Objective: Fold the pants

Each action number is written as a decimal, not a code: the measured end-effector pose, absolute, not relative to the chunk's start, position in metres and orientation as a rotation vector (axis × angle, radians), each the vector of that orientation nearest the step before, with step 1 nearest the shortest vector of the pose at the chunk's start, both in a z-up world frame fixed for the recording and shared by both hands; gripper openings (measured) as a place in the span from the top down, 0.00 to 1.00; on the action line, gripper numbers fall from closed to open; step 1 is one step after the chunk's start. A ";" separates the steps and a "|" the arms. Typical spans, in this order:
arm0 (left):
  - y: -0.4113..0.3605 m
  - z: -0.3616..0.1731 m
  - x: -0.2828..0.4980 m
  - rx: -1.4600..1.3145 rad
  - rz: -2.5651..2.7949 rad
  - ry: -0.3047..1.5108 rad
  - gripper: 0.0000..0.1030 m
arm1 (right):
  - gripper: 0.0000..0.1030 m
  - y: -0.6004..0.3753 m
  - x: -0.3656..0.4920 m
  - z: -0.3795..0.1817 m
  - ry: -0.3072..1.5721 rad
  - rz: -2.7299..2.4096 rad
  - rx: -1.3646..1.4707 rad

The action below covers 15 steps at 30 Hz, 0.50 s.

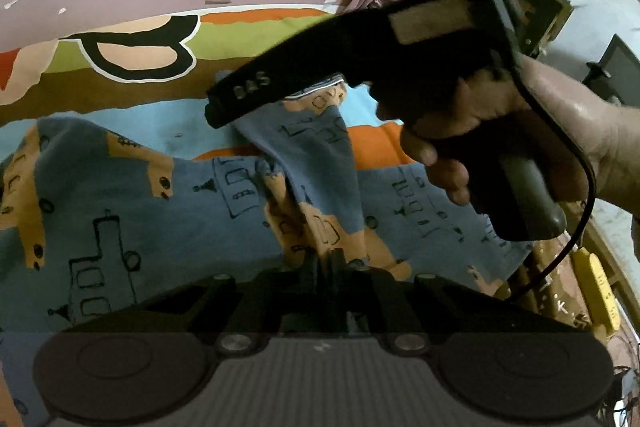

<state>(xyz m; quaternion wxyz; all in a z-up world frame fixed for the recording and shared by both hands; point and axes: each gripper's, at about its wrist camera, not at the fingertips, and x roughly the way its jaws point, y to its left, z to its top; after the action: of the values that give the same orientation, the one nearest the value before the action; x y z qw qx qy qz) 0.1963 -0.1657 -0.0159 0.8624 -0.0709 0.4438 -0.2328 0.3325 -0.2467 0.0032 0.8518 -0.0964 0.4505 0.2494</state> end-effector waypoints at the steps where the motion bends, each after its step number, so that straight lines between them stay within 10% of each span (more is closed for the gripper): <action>1: -0.166 -0.015 0.196 -0.151 -0.485 0.932 0.94 | 0.54 -0.245 0.335 0.001 0.961 0.508 -0.206; 6: -0.168 -0.010 0.194 -0.134 -0.474 0.922 0.96 | 0.95 -0.255 0.343 -0.009 1.004 0.449 -0.110; 15: -0.176 0.006 0.181 -0.024 -0.532 0.842 0.97 | 0.99 -0.358 0.297 0.034 0.836 0.329 0.238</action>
<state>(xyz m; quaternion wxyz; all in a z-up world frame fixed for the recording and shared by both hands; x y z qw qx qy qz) 0.1807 -0.1761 0.0065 0.8784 -0.0117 0.4039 -0.2552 0.2966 -0.3582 0.0339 0.8940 0.1145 0.4030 0.1587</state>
